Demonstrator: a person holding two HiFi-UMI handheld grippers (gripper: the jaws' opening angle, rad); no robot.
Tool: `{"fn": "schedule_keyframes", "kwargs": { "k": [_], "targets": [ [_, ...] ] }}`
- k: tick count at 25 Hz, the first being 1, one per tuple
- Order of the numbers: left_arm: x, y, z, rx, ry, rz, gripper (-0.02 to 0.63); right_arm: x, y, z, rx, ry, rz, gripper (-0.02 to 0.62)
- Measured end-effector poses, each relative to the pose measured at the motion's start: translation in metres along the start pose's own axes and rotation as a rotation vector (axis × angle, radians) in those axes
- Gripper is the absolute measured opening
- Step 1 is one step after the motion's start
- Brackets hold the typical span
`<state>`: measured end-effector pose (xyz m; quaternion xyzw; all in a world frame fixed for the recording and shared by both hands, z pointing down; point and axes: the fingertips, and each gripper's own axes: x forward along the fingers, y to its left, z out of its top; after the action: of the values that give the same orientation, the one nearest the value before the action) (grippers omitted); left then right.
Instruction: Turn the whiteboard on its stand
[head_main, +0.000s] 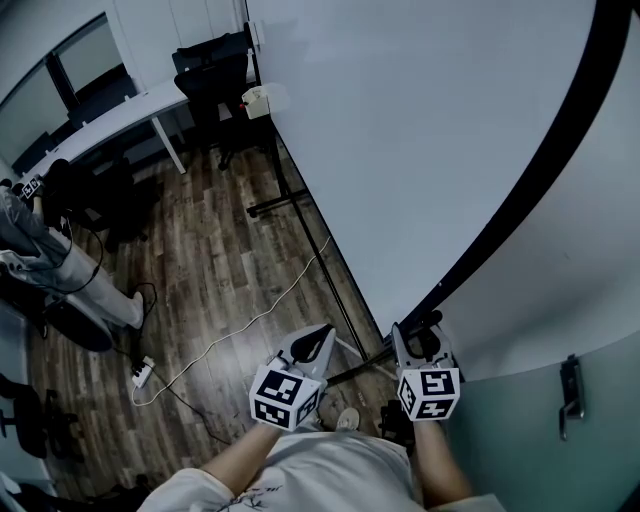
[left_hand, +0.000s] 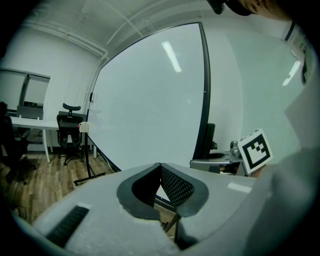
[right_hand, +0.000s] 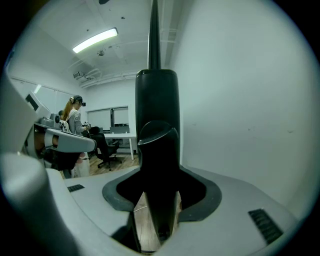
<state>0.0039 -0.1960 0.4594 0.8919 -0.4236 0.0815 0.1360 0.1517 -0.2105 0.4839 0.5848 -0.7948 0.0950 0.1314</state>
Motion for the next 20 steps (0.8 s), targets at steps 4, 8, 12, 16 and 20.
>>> {"fn": "schedule_keyframes", "kwargs": {
  "k": [4,8,12,16,20],
  "targets": [
    [-0.003,-0.002,0.001,0.001,0.000,-0.006,0.011,-0.003,0.001,0.000,0.002,-0.002,-0.005,0.190],
    [-0.004,-0.005,0.000,0.004,0.002,-0.016,0.011,-0.006,0.000,0.000,0.008,0.005,-0.012,0.190],
    [-0.003,-0.009,0.000,0.007,0.001,-0.029,0.011,-0.006,0.003,0.000,0.022,0.019,-0.011,0.192],
    [0.001,-0.014,0.001,0.008,0.002,-0.048,0.011,-0.011,0.001,0.000,0.032,0.021,-0.026,0.192],
    [-0.002,-0.021,0.000,0.010,0.005,-0.064,0.011,-0.023,0.002,0.000,0.035,0.026,-0.049,0.192]
  ]
}}
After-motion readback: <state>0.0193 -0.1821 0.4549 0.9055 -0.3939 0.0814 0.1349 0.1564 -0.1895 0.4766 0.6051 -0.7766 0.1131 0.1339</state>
